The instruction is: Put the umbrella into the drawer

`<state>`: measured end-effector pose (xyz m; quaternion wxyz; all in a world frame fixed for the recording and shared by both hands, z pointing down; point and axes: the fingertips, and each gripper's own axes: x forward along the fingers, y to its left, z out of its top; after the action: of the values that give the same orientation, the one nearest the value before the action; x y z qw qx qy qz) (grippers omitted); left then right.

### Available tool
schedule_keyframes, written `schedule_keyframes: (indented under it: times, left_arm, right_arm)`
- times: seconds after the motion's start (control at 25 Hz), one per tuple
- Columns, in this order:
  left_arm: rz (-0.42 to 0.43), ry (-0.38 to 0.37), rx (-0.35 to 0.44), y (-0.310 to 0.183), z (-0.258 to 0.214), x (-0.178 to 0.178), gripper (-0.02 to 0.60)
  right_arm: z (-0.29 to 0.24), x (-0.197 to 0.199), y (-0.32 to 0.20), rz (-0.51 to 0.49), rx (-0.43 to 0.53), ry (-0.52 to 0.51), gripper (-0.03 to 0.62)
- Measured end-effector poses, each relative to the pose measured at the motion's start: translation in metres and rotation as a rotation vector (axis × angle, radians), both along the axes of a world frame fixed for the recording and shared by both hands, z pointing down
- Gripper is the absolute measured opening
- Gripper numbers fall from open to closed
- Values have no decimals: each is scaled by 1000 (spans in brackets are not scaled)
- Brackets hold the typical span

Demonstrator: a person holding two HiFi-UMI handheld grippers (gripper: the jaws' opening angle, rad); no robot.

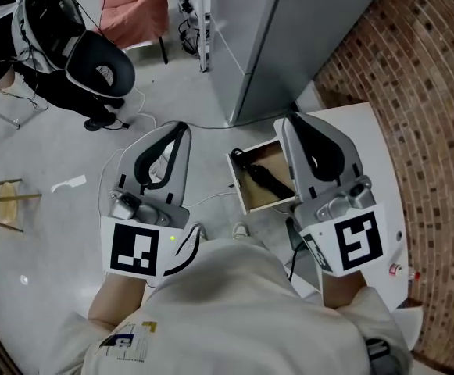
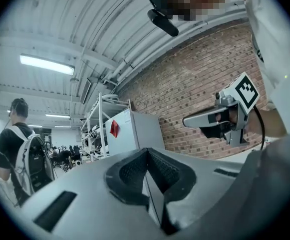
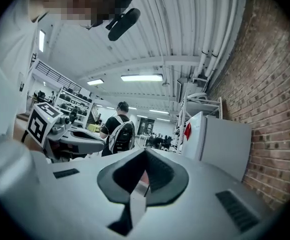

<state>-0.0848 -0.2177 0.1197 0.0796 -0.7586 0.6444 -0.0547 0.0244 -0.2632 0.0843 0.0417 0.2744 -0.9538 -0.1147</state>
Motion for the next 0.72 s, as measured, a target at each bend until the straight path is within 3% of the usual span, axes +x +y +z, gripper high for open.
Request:
schedule_keyframes:
  times: [0.44,0.72]
  left_arm:
    - [24,-2,-79,32,42,27,8]
    - [21,-5,-92,32,44,32,8]
  right_arm:
    - [58,11,38,-30,-80,107,7]
    - [61,21,38,-26,-129,75,8]
